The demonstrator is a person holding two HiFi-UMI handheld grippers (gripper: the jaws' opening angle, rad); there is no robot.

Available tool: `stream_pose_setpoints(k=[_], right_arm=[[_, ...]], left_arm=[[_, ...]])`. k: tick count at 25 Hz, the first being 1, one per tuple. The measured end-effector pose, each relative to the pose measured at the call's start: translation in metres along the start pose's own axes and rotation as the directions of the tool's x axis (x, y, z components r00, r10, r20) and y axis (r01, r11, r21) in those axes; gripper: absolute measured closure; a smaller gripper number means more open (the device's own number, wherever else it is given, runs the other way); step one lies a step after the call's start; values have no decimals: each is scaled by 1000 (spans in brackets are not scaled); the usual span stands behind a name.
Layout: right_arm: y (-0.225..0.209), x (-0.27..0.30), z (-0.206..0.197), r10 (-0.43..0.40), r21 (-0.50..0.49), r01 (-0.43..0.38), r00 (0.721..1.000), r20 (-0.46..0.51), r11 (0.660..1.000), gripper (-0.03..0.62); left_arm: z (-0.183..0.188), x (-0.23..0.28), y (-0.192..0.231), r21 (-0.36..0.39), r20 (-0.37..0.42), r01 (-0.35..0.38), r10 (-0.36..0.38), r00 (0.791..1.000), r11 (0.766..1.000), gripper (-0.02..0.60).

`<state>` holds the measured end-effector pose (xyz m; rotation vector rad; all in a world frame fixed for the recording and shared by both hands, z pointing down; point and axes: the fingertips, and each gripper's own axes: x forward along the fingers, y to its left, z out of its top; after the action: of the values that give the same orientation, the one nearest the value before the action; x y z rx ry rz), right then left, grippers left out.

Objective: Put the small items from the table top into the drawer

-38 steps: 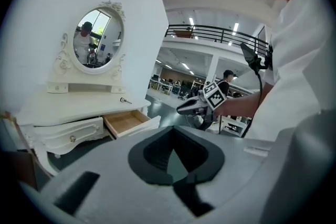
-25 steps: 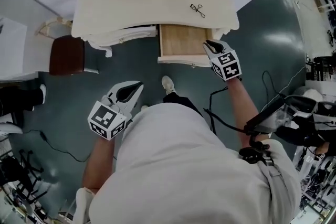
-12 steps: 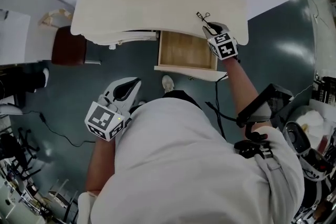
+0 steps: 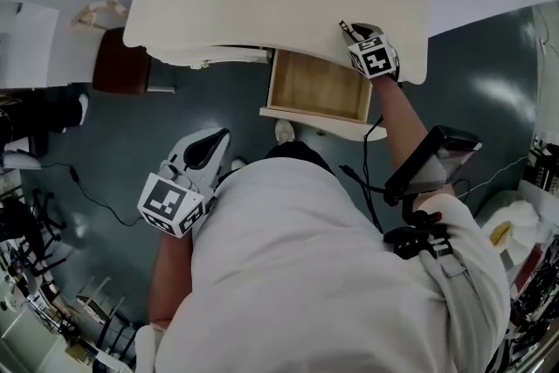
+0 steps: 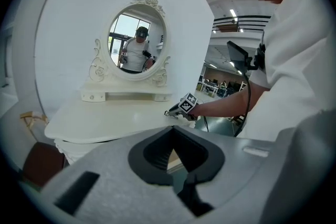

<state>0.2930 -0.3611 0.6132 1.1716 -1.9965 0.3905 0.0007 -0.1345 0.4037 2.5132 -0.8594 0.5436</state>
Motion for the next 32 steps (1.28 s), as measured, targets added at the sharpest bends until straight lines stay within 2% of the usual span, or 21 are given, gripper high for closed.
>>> stream_pose_setpoints(k=[7, 20, 32], right_arm=[[-4, 15, -1, 5, -4, -5, 1000, -14, 1000, 562], [3, -9, 8, -12, -69, 14, 1000, 24, 998, 576], [58, -37, 23, 14, -135, -7, 999, 50, 991, 577]], left_arm=[[-3, 0, 0, -26, -4, -30, 30, 1000, 999, 580], [-2, 7, 1, -15, -11, 11, -11, 1000, 1000, 580], [-10, -17, 3, 9, 6, 53, -53, 999, 999, 580]])
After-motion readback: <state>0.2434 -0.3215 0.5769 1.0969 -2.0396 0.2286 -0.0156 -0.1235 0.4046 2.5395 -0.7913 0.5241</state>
